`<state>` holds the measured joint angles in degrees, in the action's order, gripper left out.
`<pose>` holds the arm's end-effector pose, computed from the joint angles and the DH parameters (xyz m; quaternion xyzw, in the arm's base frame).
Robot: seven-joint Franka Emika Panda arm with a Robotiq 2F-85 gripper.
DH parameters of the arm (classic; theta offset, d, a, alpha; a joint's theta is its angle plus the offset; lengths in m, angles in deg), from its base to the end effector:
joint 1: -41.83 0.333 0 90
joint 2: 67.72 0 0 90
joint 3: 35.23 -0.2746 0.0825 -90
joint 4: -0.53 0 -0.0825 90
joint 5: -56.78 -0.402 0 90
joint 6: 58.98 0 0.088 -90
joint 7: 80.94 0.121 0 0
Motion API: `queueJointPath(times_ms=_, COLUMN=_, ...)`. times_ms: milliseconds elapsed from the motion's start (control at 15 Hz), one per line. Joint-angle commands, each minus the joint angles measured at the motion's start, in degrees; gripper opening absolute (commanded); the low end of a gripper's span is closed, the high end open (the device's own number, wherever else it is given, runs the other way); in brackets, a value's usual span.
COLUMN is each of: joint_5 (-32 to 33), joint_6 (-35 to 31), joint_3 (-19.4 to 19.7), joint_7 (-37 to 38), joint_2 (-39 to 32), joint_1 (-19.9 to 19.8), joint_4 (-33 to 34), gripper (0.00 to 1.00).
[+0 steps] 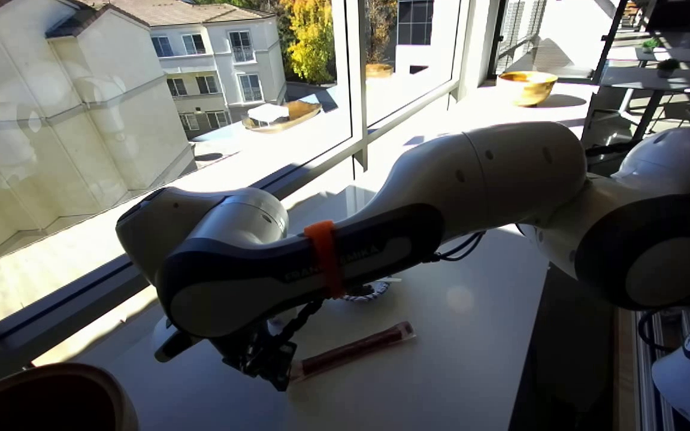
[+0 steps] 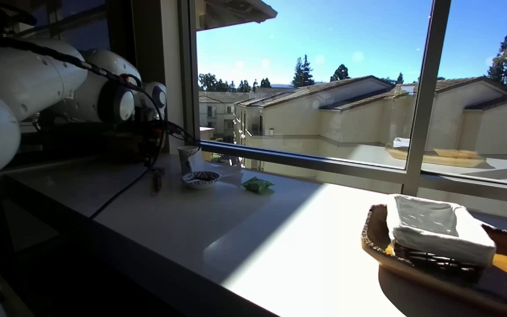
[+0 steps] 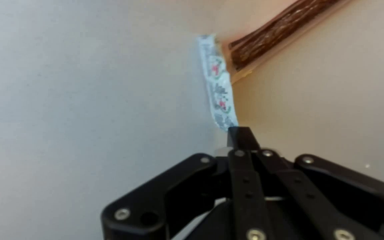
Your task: Move the sachet to the left
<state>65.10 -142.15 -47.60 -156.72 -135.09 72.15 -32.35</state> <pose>0.6092 0.4291 0.2364 -0.5475 -0.8240 0.1252 0.0740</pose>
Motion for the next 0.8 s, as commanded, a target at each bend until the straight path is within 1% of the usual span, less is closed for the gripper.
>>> queueJointPath(times_ms=0, joint_5=-2.14, joint_6=7.25, joint_3=0.18, joint_7=-0.07, joint_2=-3.03, joint_1=0.41, joint_4=4.82, gripper=0.0)
queueJointPath(times_ms=67, joint_5=-2.1, joint_6=8.12, joint_3=0.36, joint_7=-0.32, joint_2=-3.47, joint_1=0.56, joint_4=5.63, gripper=0.05)
queueJointPath(times_ms=133, joint_5=-2.18, joint_6=9.28, joint_3=0.46, joint_7=-0.2, joint_2=-3.77, joint_1=0.64, joint_4=6.29, gripper=0.27)
queueJointPath(times_ms=200, joint_5=-1.99, joint_6=9.51, joint_3=0.67, joint_7=-0.35, joint_2=-4.13, joint_1=0.75, joint_4=7.17, gripper=0.29)
queueJointPath(times_ms=267, joint_5=-1.43, joint_6=9.47, joint_3=1.12, joint_7=-0.55, joint_2=-4.34, joint_1=1.0, joint_4=8.09, gripper=0.3)
queueJointPath(times_ms=400, joint_5=-1.12, joint_6=8.93, joint_3=1.74, joint_7=-0.47, joint_2=-4.21, joint_1=1.09, joint_4=9.58, gripper=0.44)
queueJointPath(times_ms=533, joint_5=-1.59, joint_6=9.97, joint_3=2.09, joint_7=-0.32, joint_2=-3.3, joint_1=0.71, joint_4=10.87, gripper=0.59)
queueJointPath(times_ms=600, joint_5=-2.12, joint_6=10.41, joint_3=2.0, joint_7=-0.29, joint_2=-2.07, joint_1=0.24, joint_4=9.95, gripper=0.66)
queueJointPath(times_ms=667, joint_5=-2.78, joint_6=10.66, joint_3=1.81, joint_7=0.08, joint_2=1.56, joint_1=-0.75, joint_4=5.27, gripper=0.75)
queueJointPath(times_ms=733, joint_5=-3.28, joint_6=13.45, joint_3=1.57, joint_7=-0.05, joint_2=2.74, joint_1=-1.2, joint_4=5.02, gripper=0.81)
